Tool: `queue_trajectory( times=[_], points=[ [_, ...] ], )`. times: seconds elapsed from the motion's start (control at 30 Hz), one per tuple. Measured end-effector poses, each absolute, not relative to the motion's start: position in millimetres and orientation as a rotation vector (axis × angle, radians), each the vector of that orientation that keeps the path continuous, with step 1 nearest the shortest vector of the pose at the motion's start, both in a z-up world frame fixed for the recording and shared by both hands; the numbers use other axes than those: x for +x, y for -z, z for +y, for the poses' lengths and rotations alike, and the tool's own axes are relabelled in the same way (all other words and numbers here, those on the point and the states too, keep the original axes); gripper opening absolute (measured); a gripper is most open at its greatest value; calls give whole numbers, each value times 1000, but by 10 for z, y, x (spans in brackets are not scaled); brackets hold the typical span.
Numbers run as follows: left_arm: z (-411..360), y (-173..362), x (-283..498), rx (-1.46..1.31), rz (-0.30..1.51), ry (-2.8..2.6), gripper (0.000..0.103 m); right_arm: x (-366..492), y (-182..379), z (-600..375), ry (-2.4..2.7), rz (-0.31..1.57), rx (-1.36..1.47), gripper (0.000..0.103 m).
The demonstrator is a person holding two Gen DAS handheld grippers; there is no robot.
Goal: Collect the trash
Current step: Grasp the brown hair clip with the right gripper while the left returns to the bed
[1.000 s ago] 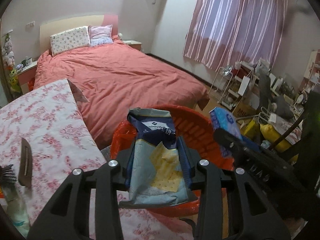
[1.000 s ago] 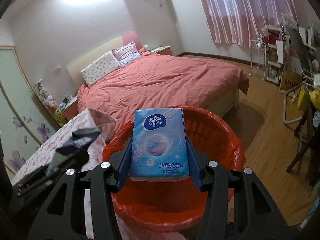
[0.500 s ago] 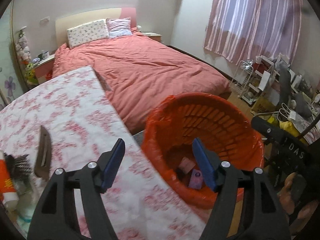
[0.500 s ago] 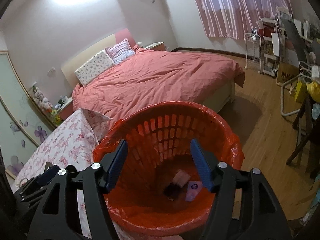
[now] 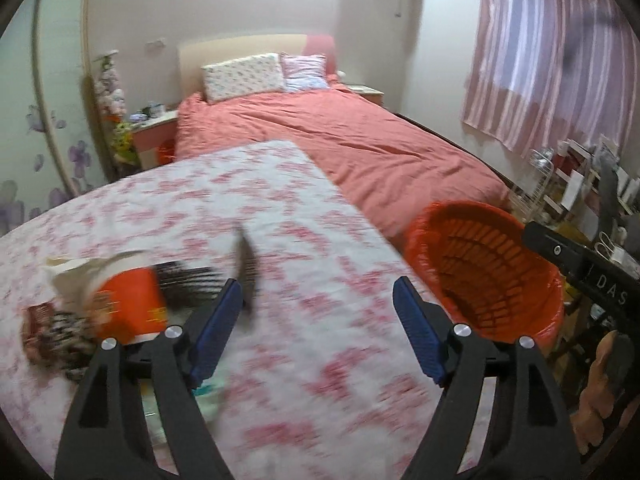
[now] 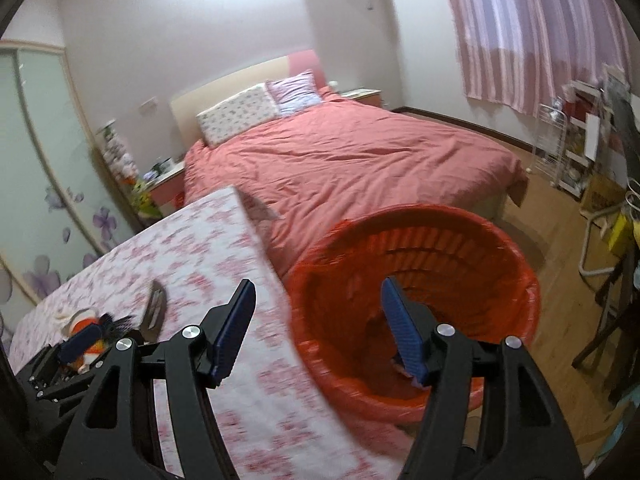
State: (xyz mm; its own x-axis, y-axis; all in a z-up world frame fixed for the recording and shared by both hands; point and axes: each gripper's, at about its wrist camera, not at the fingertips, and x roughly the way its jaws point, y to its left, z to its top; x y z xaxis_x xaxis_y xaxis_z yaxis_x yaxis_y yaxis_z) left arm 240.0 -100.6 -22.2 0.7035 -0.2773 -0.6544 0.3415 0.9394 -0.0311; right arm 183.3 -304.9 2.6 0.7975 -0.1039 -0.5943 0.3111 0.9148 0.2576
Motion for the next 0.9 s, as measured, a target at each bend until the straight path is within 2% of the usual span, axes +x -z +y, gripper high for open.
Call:
queue_trajectory(
  times=[0.5,0.67,0.9],
  points=[
    [841,296,2481,9,719,-46,78,2288,65,-1921,38,722,224,65],
    [1412,407,2587,-23,733,-165,78,2571,184,-1629,4,762,201,57],
    [1812,636,2733,-68,792,-224,78,2964,391,-1390,-14,832,211,48]
  ],
)
